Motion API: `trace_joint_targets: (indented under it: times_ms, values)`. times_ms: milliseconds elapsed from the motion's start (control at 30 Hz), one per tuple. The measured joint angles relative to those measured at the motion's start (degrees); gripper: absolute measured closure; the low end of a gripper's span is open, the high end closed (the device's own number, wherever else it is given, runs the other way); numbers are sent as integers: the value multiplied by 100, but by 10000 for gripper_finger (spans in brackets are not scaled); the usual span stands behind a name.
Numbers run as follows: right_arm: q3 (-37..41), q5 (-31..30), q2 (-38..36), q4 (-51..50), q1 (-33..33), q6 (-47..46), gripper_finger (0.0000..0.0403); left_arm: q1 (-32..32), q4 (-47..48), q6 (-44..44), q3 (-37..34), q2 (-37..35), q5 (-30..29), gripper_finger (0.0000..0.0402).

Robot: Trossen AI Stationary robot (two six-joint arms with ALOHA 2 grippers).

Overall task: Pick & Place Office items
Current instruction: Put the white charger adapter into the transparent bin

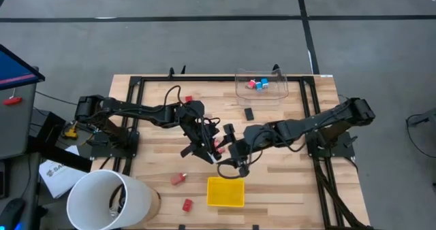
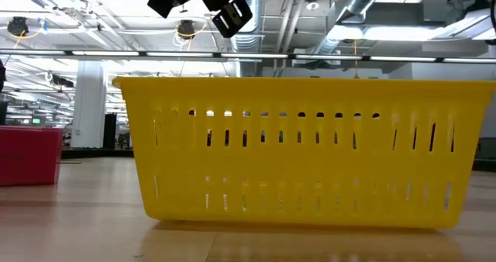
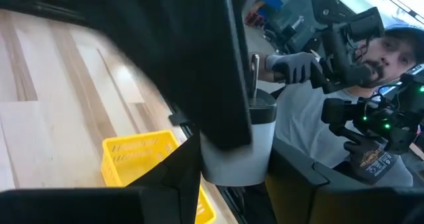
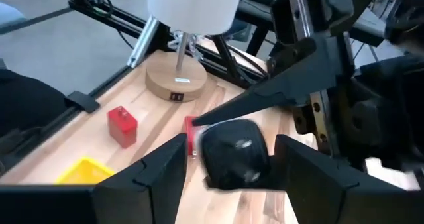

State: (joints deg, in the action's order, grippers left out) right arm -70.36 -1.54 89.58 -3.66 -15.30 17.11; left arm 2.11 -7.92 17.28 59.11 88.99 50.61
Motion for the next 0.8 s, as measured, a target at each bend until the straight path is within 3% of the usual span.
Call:
trace_joint_targets:
  times_ms: [367, 800]
  values:
    - [-206, 26, 84, -85, 38, 57, 189, 2, -33, 72, 0, -7, 11, 273]
    - [-206, 36, 84, -248, -1, 10, 269, 0, -101, 76, 0, 0, 22, 273]
